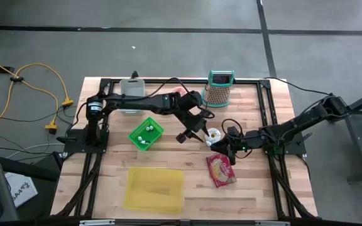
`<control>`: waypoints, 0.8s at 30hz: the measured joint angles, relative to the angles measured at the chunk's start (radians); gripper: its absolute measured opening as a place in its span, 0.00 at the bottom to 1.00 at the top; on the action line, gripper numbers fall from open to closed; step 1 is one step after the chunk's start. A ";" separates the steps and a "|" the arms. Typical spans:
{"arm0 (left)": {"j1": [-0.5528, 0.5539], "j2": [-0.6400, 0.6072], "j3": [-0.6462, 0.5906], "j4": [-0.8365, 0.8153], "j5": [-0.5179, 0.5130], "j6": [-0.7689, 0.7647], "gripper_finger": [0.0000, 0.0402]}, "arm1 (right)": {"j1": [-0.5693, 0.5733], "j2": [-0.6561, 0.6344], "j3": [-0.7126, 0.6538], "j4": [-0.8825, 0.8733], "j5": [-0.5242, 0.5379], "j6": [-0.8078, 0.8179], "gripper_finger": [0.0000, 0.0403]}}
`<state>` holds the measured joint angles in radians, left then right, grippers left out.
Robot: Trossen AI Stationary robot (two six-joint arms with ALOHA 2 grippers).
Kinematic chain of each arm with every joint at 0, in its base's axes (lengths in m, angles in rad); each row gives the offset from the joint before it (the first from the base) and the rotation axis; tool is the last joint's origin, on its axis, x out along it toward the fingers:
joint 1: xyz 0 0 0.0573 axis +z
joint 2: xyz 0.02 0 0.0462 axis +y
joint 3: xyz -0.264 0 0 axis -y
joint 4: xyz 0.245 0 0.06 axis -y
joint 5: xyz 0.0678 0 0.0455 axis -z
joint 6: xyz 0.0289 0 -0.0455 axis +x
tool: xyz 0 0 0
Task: Pick & Place Food Item
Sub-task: Put the black bottle into the green basket
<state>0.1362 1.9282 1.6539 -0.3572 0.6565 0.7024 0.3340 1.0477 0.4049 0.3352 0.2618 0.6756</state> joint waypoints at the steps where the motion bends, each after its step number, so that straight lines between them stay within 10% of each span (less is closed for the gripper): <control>1: -0.001 0.000 0.000 0.001 0.000 0.000 0.39 | 0.000 0.000 0.000 0.001 0.000 -0.001 0.19; 24: -0.011 0.000 0.000 0.076 0.048 -0.003 0.39 | -0.003 0.000 0.000 0.054 0.054 -0.101 0.19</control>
<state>0.1253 1.9282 1.6539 -0.2813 0.7043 0.6993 0.3311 1.0477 0.4046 0.3888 0.3157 0.5746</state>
